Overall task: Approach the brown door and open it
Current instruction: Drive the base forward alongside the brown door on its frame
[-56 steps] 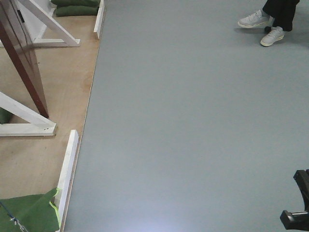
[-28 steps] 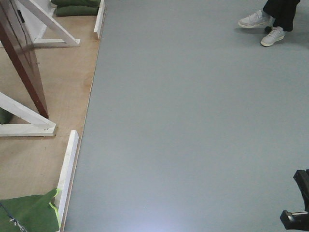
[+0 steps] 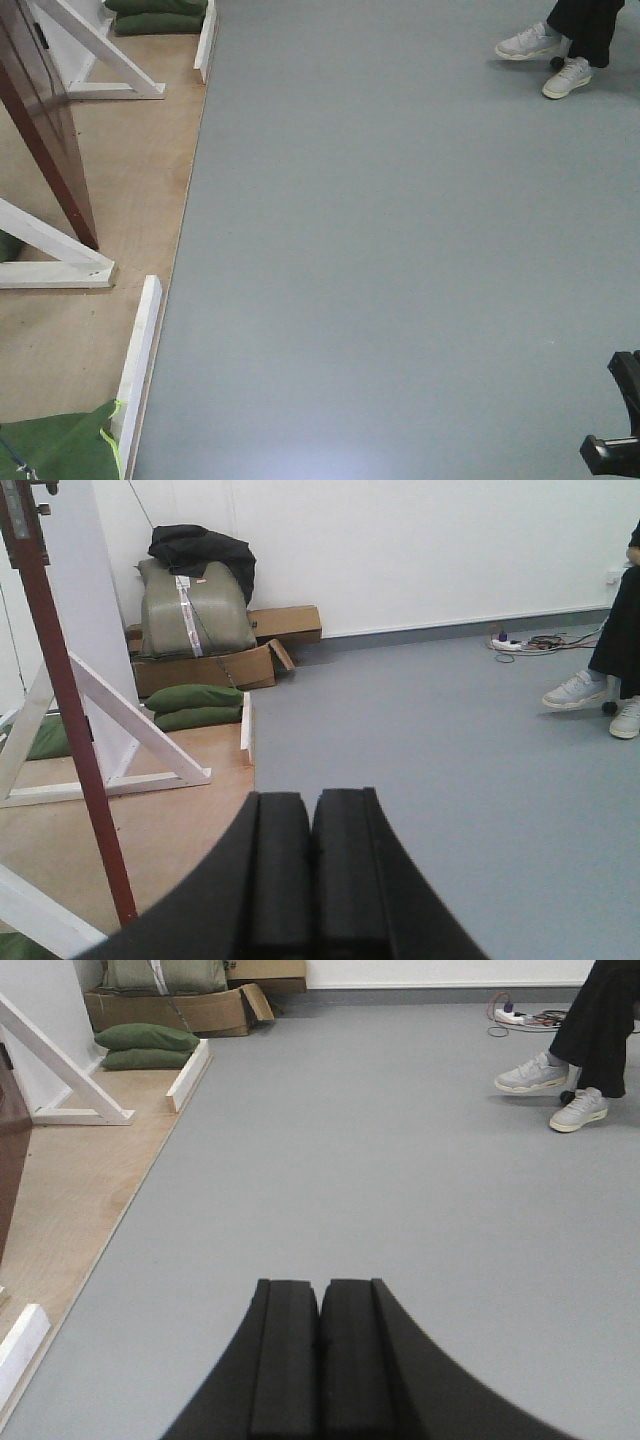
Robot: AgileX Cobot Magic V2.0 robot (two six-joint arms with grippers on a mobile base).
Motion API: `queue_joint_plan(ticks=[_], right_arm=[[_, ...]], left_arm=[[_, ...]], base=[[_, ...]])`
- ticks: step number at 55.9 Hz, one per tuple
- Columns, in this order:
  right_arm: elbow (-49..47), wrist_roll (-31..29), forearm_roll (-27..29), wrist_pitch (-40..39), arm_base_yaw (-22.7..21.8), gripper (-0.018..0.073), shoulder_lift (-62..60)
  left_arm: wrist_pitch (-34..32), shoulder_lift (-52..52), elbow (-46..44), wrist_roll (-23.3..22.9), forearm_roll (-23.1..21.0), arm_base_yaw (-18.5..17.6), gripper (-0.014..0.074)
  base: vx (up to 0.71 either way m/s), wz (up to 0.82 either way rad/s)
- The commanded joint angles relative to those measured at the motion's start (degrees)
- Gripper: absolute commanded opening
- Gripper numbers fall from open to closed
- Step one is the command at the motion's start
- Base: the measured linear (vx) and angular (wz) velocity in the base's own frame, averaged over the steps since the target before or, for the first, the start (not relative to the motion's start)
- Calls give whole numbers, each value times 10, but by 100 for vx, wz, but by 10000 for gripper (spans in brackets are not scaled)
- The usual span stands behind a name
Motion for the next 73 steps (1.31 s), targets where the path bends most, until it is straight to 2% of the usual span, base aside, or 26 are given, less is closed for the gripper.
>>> queue_joint_plan(ticks=[1, 35, 73], right_arm=[[2, -4, -2, -45, 1, 0, -3], [2, -4, -2, -45, 1, 0, -3], [2, -4, -2, -45, 1, 0, -3]], left_arm=[[-49, -8, -11, -5, -4, 0, 67], [-49, -8, -11, -5, -4, 0, 67], [-49, -8, -11, -5, -4, 0, 67]], base=[[8, 8], [18, 17], [36, 5]])
